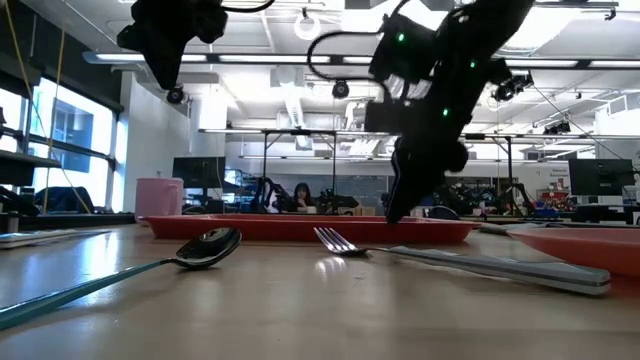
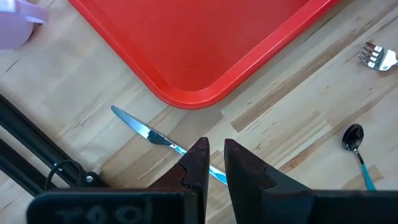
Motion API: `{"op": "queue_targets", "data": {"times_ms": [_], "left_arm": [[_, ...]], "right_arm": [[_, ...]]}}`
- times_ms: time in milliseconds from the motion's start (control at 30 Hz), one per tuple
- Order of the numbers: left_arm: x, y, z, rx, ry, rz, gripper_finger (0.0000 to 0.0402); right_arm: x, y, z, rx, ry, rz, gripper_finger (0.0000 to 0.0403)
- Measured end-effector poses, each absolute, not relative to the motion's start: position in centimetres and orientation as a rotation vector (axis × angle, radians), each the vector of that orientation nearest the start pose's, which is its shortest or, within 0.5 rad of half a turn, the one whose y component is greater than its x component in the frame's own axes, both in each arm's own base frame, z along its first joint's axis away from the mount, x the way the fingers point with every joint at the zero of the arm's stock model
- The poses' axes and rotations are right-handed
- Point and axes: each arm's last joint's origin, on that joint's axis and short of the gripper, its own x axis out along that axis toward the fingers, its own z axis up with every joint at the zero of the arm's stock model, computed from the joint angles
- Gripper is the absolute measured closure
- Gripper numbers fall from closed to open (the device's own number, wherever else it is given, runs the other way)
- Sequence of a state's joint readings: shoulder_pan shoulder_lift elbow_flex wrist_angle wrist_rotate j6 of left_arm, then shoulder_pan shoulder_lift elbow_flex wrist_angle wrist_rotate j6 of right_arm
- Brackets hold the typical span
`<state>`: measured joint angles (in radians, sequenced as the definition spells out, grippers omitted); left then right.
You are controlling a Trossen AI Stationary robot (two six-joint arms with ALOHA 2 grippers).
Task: Set up tray
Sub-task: Put the pink plate on top of the red serving tray
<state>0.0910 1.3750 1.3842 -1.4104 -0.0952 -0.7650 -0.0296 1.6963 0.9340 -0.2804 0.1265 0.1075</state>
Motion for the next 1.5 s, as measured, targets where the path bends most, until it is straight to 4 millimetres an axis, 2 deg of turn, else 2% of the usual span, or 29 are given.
{"op": "queue_targets", "data": {"times_ms": [167, 367, 500, 567, 767, 900, 1033, 1167, 1300, 1500], "left_arm": [[22.9, 2.4, 33.0, -0.602, 1.271, 0.661, 0.0316], [23.0, 2.4, 33.2, -0.588, 1.246, 0.617, 0.0316], [23.4, 2.4, 33.4, -0.596, 1.186, 0.595, 0.0316], [23.7, 2.4, 33.5, -0.601, 1.155, 0.585, 0.0316], [24.1, 2.4, 33.6, -0.622, 1.122, 0.554, 0.0316], [24.1, 2.3, 33.6, -0.636, 1.131, 0.535, 0.0316], [24.1, 2.2, 33.6, -0.666, 1.138, 0.518, 0.0316], [24.1, 2.2, 33.6, -0.708, 1.14, 0.517, 0.0316], [24.2, 2.2, 33.7, -0.727, 1.125, 0.525, 0.0316], [24.3, 2.2, 33.7, -0.73, 1.115, 0.523, 0.0316]], "right_arm": [[30.2, -1.2, 19.0, 0.119, 1.001, -0.209, 0.0149], [26.1, -0.8, 22.9, 0.439, 1.075, -0.107, 0.0149], [23.7, -0.9, 24.0, 0.493, 1.147, -0.004, 0.0149], [22.7, -1.2, 23.3, 0.538, 1.166, 0.05, 0.0153], [18.8, -2.2, 17.9, 0.779, 1.278, 0.146, 0.0185], [17.1, -2.5, 15.5, 0.868, 1.259, 0.18, 0.0201], [16.5, -2.5, 14.3, 0.922, 1.15, 0.247, 0.0202], [16.3, -2.6, 13.6, 0.901, 1.112, 0.223, 0.0199], [16.4, -2.7, 13.4, 0.846, 1.101, 0.185, 0.0203], [16.5, -2.3, 13.6, 0.857, 1.094, 0.262, 0.0215]]}}
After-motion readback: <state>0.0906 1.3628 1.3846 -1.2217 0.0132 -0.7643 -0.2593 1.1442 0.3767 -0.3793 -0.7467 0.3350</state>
